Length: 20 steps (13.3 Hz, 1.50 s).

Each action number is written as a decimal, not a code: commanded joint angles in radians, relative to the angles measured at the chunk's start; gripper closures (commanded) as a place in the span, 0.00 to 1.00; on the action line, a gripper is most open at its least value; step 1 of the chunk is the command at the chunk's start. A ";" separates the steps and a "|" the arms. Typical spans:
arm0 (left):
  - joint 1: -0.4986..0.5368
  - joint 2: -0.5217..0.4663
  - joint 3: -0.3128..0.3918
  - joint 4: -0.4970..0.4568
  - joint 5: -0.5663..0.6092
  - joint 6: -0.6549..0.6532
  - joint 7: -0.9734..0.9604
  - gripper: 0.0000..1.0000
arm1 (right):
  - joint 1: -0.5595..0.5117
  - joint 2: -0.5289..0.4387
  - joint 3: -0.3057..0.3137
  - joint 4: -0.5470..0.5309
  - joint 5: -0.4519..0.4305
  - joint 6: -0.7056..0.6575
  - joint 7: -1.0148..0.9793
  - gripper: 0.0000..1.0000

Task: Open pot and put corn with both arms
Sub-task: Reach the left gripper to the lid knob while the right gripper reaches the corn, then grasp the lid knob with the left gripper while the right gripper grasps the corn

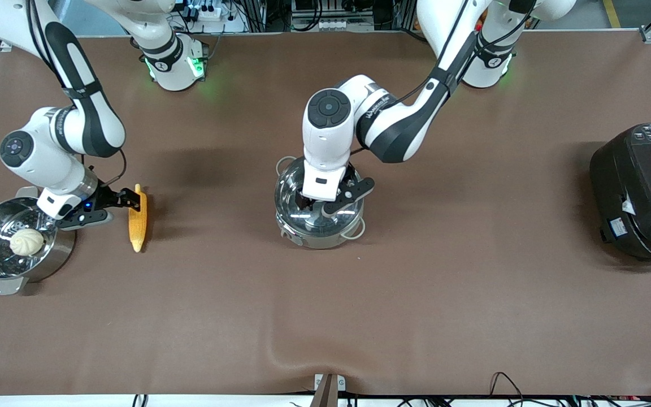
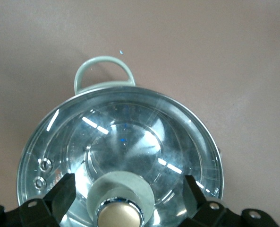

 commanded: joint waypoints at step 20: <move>-0.041 0.043 0.008 0.018 -0.056 -0.015 -0.034 0.30 | 0.108 -0.010 0.020 0.340 -0.014 -0.545 0.144 0.90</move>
